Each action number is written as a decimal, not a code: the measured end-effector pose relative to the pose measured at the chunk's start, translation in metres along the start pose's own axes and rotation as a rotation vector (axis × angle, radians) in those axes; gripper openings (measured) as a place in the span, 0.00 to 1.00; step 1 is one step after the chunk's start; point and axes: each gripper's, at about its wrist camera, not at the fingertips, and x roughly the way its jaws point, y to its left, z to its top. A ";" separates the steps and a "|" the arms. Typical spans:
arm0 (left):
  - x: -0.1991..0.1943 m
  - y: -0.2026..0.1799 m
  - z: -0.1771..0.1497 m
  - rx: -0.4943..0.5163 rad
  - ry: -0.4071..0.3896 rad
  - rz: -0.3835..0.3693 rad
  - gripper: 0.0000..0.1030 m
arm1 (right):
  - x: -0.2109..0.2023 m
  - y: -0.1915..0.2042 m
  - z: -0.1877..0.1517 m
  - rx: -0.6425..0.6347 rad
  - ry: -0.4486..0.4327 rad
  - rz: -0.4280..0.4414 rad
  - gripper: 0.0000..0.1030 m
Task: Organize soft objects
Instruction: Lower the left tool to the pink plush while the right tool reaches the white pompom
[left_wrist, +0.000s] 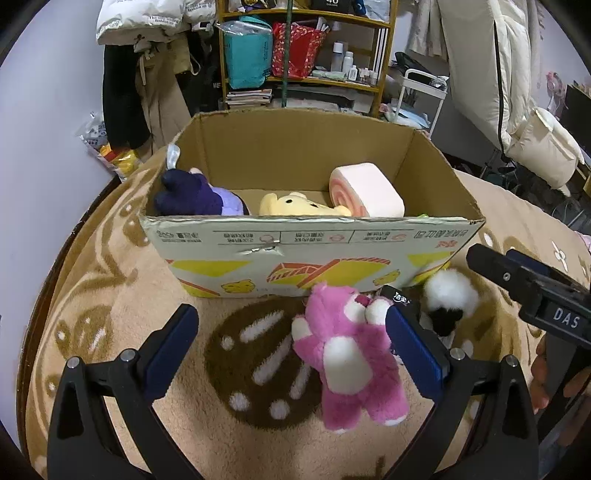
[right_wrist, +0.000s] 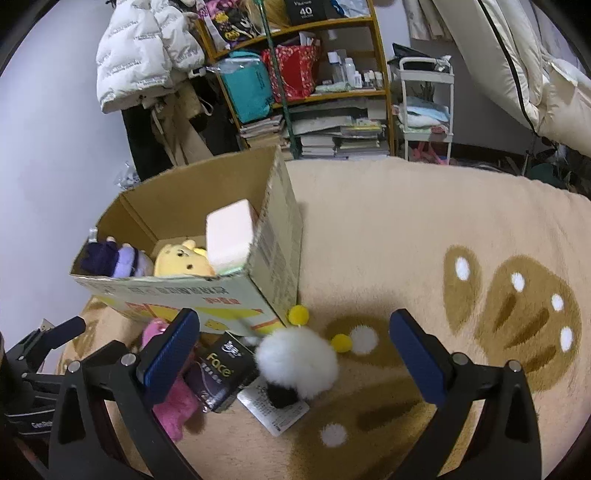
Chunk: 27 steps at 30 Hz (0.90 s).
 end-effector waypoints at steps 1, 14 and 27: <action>0.001 0.000 0.000 0.000 0.002 -0.002 0.97 | 0.003 -0.002 -0.001 0.008 0.009 0.000 1.00; 0.013 -0.018 -0.005 0.057 0.028 -0.041 0.97 | 0.023 -0.008 -0.006 0.019 0.076 0.005 1.00; 0.030 -0.033 -0.011 0.113 0.079 -0.040 0.97 | 0.046 0.002 -0.019 -0.057 0.187 0.003 0.71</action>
